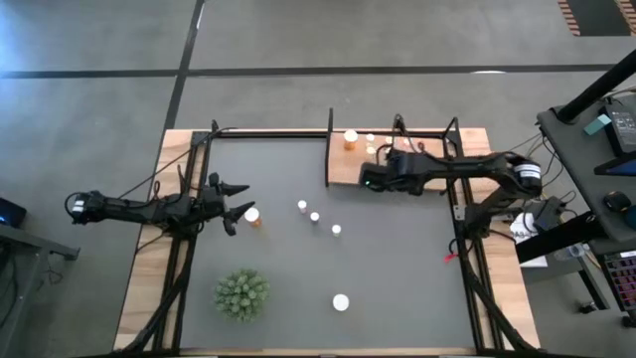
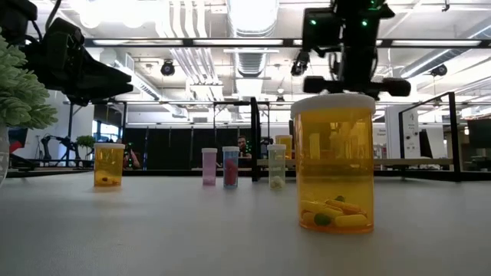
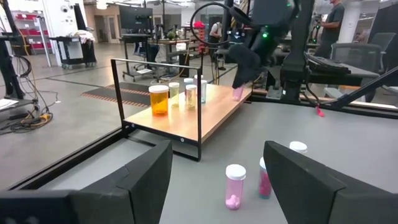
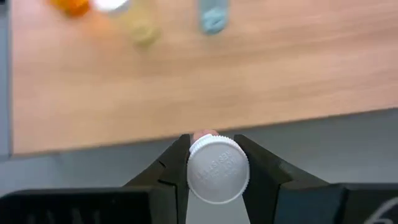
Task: Pick and place medicine bottles onto shelf by color
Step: Put the right pink pill bottle on the shelf aligned with the other pink pill bottle
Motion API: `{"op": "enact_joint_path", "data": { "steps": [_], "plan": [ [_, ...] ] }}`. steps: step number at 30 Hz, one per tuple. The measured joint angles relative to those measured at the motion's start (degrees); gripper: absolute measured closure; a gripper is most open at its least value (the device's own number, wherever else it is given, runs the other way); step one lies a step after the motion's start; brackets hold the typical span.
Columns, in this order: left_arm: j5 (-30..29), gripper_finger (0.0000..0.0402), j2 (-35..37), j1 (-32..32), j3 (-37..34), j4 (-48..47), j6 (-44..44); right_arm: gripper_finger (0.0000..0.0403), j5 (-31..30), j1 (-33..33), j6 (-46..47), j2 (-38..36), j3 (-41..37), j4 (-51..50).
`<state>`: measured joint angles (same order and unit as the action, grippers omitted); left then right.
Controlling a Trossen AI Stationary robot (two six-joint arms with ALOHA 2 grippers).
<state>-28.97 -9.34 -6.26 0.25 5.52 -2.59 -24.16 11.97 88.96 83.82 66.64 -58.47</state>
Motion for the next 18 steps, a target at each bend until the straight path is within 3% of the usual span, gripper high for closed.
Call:
{"op": "enact_joint_path", "data": {
  "steps": [11, 18],
  "plan": [
    [0.0, 0.0164, 0.0, 0.0, 0.0, 0.0, 0.0, 0.0302, 0.0, 12.7, -6.5, -6.2, -7.1, 0.1],
    [0.0, 0.0164, 0.0, 0.0, 0.0, 0.0, 0.0, 0.0302, 0.1, 16.9, -11.5, -6.9, -9.1, 2.5]
  ]
}}
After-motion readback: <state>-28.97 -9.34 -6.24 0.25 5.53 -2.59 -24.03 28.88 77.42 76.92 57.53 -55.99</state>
